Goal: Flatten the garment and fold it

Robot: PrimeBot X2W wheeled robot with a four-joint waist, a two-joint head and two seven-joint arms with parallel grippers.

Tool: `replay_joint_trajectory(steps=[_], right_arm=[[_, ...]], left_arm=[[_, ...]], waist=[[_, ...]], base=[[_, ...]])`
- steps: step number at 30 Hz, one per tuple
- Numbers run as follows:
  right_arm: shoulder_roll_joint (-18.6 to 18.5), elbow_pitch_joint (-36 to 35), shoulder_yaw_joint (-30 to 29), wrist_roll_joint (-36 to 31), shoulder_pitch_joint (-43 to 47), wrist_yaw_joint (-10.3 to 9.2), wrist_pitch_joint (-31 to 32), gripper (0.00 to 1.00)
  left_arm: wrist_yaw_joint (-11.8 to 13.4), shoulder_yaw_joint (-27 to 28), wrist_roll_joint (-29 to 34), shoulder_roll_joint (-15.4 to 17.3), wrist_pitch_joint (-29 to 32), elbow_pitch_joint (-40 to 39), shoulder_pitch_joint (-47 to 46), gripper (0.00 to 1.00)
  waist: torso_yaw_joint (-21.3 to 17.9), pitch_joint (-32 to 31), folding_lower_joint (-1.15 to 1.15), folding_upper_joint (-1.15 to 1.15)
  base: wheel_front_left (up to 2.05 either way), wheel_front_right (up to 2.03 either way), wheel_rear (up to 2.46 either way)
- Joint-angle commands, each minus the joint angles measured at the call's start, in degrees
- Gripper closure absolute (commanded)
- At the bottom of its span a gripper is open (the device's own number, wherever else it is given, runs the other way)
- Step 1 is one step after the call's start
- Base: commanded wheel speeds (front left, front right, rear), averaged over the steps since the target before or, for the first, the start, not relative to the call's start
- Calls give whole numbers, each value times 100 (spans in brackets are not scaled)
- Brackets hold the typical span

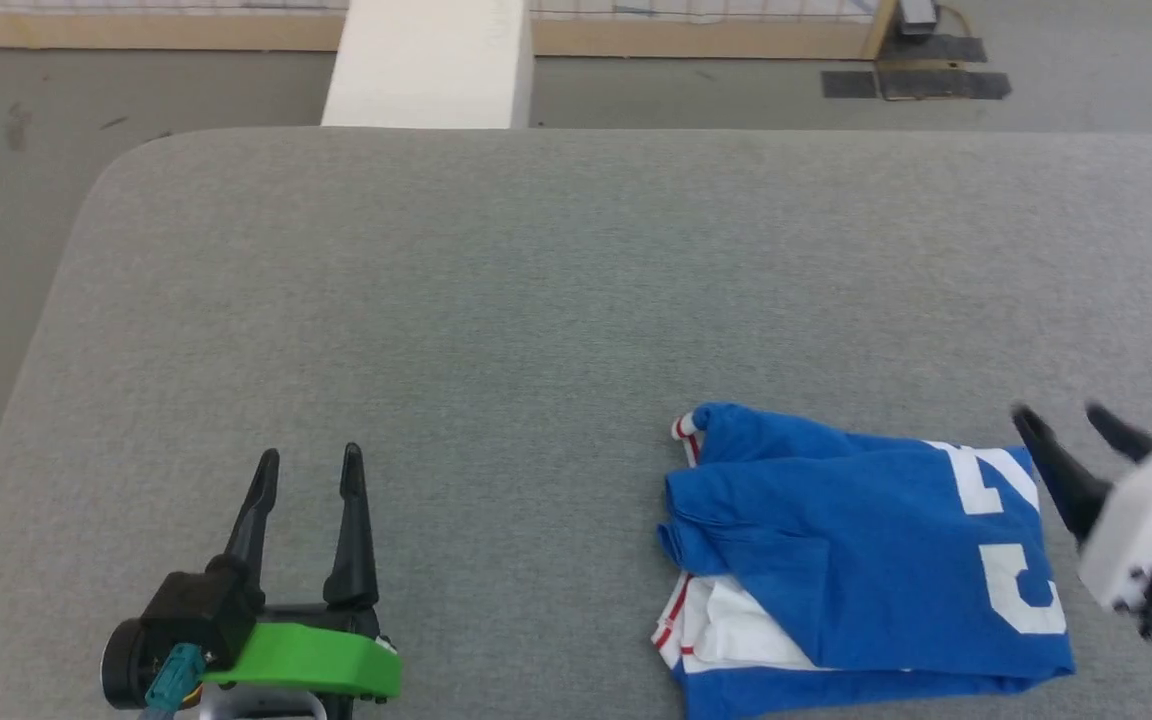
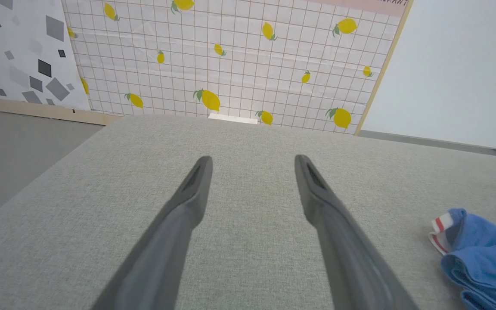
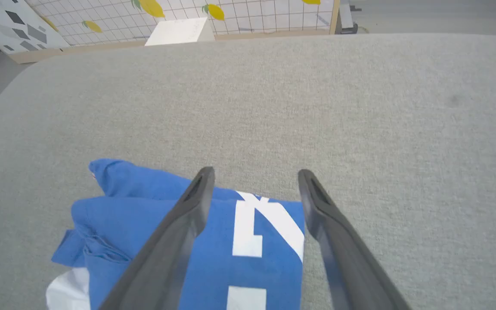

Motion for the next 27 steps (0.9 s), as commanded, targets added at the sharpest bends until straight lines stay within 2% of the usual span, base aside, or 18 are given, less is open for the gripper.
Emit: replay_joint_trajectory(steps=[1,8,16,23,24,26,27], right_arm=[[69,5,-126,-63,226,-8,-27,0],[448,203,-495,-54,806,-8,119,0],[637,835,-567,-210,582,-8,-181,0],[665,1536,-404,-183,439,-8,-19,0],[657,1610,-396,-194,432,-8,26,45],[624,1723,-355,-219,403,-8,83,100],[611,1762,-344,-225,390,-8,91,100]], left_arm=[[12,25,69,-23,-26,-35,67,0],[-36,43,121,-23,-26,-52,37,0],[-66,55,199,38,-26,-56,-26,0],[-110,-31,251,92,-26,-31,-51,0],[-119,-49,257,100,-26,-24,-55,0],[-136,-96,266,107,-26,-2,-69,0],[-145,-117,266,108,-26,8,-77,0]], waist=[[-87,48,0,50],[-126,191,0,50],[26,259,0,50],[153,257,0,50],[161,252,0,50],[173,224,0,50],[171,198,0,50]], base=[[0,0,0],[0,0,0],[0,0,0],[0,0,0],[0,0,0],[0,0,0],[0,0,0]])
